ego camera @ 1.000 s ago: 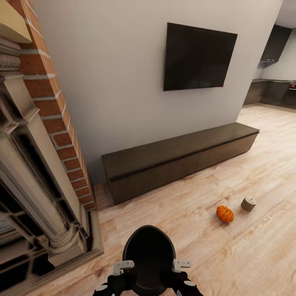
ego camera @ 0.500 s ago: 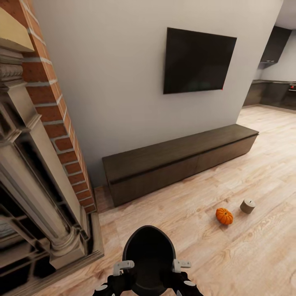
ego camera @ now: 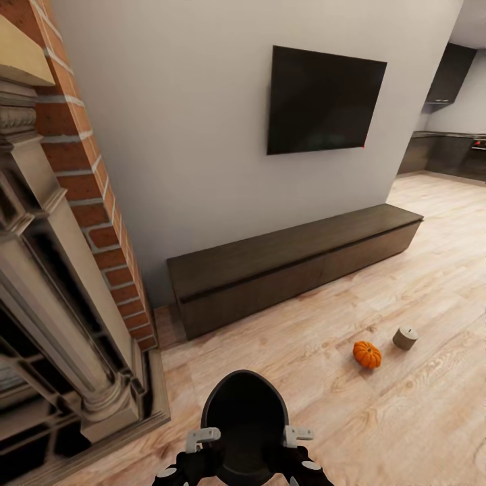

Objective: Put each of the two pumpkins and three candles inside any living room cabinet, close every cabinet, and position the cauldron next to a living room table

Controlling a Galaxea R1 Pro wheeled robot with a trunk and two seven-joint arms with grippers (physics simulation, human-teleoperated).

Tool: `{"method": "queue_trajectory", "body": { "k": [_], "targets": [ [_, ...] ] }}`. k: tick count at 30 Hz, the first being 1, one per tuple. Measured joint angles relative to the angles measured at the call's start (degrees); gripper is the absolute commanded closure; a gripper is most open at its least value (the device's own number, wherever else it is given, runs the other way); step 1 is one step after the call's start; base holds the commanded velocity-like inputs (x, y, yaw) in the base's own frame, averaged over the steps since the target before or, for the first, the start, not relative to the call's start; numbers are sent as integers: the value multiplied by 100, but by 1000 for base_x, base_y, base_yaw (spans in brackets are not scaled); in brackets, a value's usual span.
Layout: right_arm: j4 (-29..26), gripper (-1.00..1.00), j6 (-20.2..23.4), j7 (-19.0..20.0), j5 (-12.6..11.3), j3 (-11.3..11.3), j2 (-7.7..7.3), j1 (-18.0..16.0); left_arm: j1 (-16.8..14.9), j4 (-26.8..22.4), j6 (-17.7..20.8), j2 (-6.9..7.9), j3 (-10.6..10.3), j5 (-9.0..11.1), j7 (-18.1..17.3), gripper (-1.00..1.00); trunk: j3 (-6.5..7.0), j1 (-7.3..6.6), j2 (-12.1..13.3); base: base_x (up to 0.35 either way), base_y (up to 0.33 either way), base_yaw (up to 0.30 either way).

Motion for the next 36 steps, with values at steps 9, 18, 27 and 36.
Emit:
{"method": "queue_trajectory", "body": {
  "k": [9, 18, 27, 36],
  "targets": [
    [6, 100, -6, 4, -3, -3, 0, 1, 2, 2, -1, 0, -2, 1, 1, 100, 0, 1, 0, -163, 69, -137],
    [6, 100, -6, 3, -4, -1, 0, 2, 6, 2, -7, 2, -3, 1, -1, 100, 0, 0, 0, -86, 49, -279],
    [6, 100, -6, 3, -3, -3, 0, 3, 7, 2, -9, 1, -4, 1, 1, 100, 0, -1, 0, -1, 1, -281],
    [5, 100, 10, 3, -1, -3, 0, 2, 7, 2, 8, 1, 0, 0, 1, 100, 0, -1, 0, 0, 0, -281]
  ]
}}
